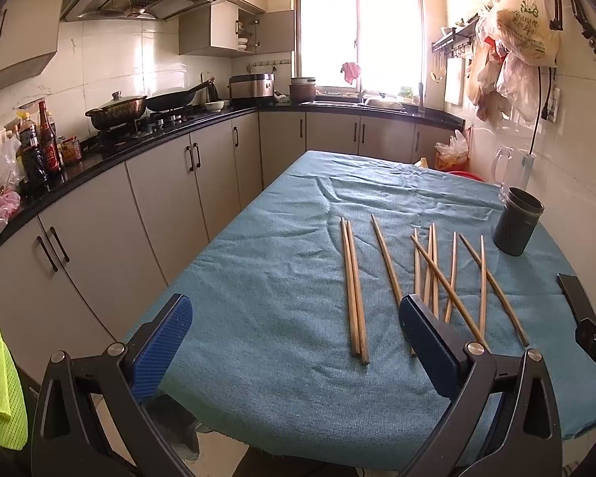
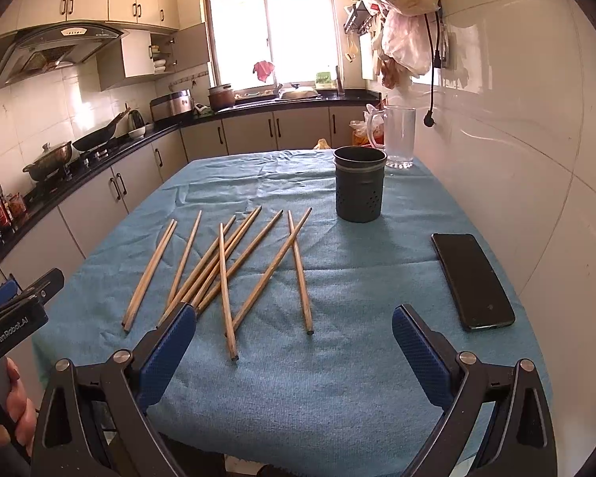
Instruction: Organize utensils
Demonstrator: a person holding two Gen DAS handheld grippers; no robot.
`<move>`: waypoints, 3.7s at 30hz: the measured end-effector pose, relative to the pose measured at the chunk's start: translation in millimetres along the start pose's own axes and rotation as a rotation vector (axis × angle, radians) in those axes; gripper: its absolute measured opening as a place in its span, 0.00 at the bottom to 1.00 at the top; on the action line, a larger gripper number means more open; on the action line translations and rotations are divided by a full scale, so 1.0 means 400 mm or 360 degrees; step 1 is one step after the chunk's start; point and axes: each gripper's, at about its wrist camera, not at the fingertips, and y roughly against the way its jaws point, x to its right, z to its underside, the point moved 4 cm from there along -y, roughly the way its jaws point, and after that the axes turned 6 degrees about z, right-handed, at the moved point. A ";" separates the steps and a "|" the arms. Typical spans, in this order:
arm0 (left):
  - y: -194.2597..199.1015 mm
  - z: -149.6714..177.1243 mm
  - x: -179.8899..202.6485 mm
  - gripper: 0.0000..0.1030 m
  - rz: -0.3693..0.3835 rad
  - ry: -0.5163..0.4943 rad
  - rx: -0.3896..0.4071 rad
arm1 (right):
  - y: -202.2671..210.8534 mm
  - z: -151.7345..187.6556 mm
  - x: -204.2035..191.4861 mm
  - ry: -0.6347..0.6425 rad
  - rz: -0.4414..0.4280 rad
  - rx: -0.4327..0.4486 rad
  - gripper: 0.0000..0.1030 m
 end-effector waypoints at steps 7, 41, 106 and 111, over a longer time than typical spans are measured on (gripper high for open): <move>-0.016 0.003 0.005 1.00 0.0002 -0.0007 -0.0023 | -0.006 0.000 -0.007 0.0009 -0.0008 -0.0011 0.98; -0.257 -0.136 -0.069 0.68 0.0341 0.0115 -0.0470 | -0.457 -0.191 -0.222 0.0113 -0.0618 -0.0761 0.23; -0.321 -0.266 0.205 0.06 0.0532 -0.0058 -0.0367 | -0.210 -0.253 -0.014 -0.0248 -0.0712 -0.0186 0.07; -0.256 -0.285 0.180 0.06 0.0558 -0.0035 -0.0289 | -0.172 -0.260 -0.017 -0.0248 -0.0694 -0.0119 0.07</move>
